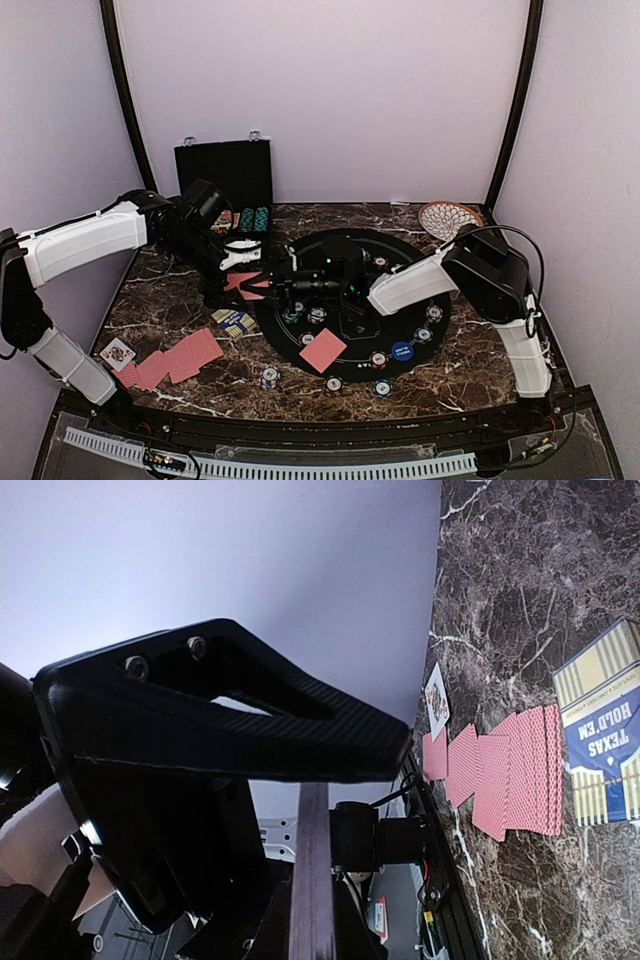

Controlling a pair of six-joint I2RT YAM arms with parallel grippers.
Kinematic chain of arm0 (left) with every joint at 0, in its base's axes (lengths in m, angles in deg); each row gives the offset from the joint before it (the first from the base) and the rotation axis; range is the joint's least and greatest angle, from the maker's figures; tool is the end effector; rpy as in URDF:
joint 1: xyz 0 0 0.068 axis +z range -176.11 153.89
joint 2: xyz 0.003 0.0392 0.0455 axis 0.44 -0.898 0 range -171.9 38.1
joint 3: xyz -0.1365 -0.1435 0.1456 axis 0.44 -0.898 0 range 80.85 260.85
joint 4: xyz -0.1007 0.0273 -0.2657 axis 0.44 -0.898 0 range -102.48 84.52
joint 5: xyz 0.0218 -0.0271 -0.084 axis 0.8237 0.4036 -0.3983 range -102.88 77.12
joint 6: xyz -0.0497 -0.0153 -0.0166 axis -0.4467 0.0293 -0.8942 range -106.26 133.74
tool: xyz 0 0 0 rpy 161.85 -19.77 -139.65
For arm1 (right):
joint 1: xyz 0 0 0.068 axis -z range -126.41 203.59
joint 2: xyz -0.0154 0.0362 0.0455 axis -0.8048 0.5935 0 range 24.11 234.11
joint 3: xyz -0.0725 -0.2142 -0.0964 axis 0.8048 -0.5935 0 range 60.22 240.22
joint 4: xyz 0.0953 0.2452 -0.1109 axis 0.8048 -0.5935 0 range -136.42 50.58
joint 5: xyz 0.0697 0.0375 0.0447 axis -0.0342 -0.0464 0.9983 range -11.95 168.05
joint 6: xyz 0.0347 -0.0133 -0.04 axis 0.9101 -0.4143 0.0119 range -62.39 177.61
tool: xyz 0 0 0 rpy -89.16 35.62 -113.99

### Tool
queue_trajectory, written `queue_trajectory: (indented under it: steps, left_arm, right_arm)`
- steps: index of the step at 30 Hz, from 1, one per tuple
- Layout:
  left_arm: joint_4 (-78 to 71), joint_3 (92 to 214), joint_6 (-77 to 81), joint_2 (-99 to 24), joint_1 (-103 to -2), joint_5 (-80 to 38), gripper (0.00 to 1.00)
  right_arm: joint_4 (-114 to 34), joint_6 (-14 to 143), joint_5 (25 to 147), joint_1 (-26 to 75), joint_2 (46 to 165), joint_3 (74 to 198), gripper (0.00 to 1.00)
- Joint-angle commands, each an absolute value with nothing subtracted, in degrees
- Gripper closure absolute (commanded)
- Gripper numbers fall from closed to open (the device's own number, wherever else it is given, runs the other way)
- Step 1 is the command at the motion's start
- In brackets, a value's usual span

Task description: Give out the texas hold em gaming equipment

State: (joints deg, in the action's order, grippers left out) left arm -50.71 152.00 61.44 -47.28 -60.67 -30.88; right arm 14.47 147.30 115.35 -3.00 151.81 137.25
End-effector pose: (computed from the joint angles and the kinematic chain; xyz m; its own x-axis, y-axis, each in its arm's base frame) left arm 0.2678 -0.1983 0.2467 0.0174 0.8422 -0.5389 0.9748 0.1057 0.1966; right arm 0.2485 0.4173 0.1348 -0.9970 -0.0669 -0.0394 -0.0363 -0.0471 0.9982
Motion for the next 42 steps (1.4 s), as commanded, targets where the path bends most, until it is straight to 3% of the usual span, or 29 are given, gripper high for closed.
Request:
queue_trajectory:
  steps: [1, 7, 32, 42]
  left_arm:
    - [-50.91, 150.54, 63.11, -45.33, -60.82, -30.94, 0.08]
    - [-52.39, 149.69, 63.19, -45.70, -60.91, -31.80, 0.14]
    - [-46.23, 148.72, 62.36, -43.06, -60.91, -29.76, 0.54]
    - [-47.74, 148.96, 62.84, -42.70, -60.86, -30.49, 0.55]
  right_arm:
    - [15.90, 146.93, 115.32, -3.10, 150.49, 139.41, 1.00]
    - [14.64, 145.83, 115.58, -3.18, 150.54, 140.32, 1.00]
    - [11.80, 144.94, 114.54, -3.07, 151.05, 138.89, 1.00]
    - [2.92, 139.20, 113.02, -2.92, 148.86, 138.65, 1.00]
